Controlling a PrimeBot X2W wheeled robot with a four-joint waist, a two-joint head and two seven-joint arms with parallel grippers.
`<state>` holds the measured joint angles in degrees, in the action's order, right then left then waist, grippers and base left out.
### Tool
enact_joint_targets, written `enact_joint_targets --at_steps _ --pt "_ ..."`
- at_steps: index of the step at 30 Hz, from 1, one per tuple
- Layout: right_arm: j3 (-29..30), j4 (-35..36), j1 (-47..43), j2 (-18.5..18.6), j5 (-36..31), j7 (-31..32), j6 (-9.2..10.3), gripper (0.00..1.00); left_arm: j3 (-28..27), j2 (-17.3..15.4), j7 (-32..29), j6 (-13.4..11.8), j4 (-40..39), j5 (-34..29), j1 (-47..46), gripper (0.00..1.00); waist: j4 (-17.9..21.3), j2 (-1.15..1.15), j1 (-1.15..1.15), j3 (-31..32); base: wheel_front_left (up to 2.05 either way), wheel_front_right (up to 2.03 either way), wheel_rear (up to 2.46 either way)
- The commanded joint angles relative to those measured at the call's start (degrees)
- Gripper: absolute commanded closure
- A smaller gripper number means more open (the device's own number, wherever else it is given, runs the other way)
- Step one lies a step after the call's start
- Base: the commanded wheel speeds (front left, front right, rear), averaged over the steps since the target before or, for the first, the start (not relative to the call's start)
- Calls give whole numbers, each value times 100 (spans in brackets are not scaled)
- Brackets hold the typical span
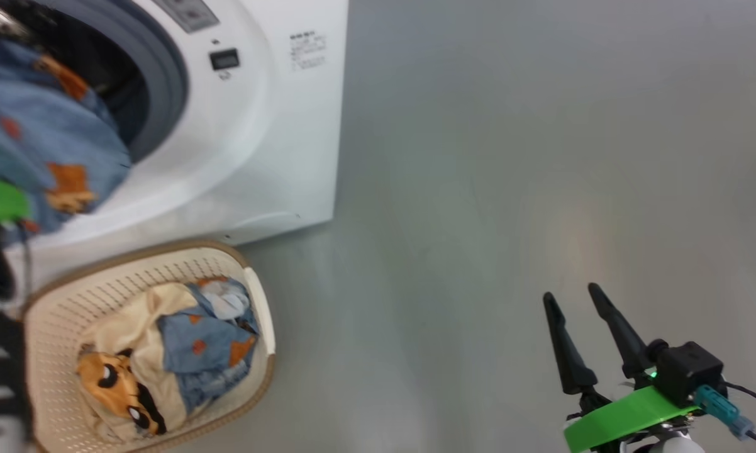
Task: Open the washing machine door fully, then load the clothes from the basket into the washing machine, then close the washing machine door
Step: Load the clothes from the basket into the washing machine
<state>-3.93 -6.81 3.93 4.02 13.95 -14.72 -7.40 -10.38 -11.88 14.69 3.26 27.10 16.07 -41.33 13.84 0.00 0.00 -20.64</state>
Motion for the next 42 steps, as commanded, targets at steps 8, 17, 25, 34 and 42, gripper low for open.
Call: enact_joint_targets --at_steps 8,17,25,34,42 --pt "-290 168 268 120 96 -28 -9 0 -239 -592 30 24 709 -258 -1121 100 396 0 0 -959 0 0 0" --pt "-346 229 367 186 138 -28 -9 0 -355 -722 30 2 1248 -449 -2119 100 458 0 0 -1525 0 0 0" --pt "-410 295 316 179 179 -28 -9 0 -568 -807 30 -9 1163 -588 -2630 100 558 0 0 -1789 0 0 0" --pt "-351 384 307 131 230 -28 -9 0 -646 -862 30 98 882 -776 -3195 100 681 0 0 -2033 0 0 0" --pt "-376 379 302 63 255 -28 -9 0 -691 -766 30 116 325 -973 -3576 100 706 0 0 -2156 0 0 0"
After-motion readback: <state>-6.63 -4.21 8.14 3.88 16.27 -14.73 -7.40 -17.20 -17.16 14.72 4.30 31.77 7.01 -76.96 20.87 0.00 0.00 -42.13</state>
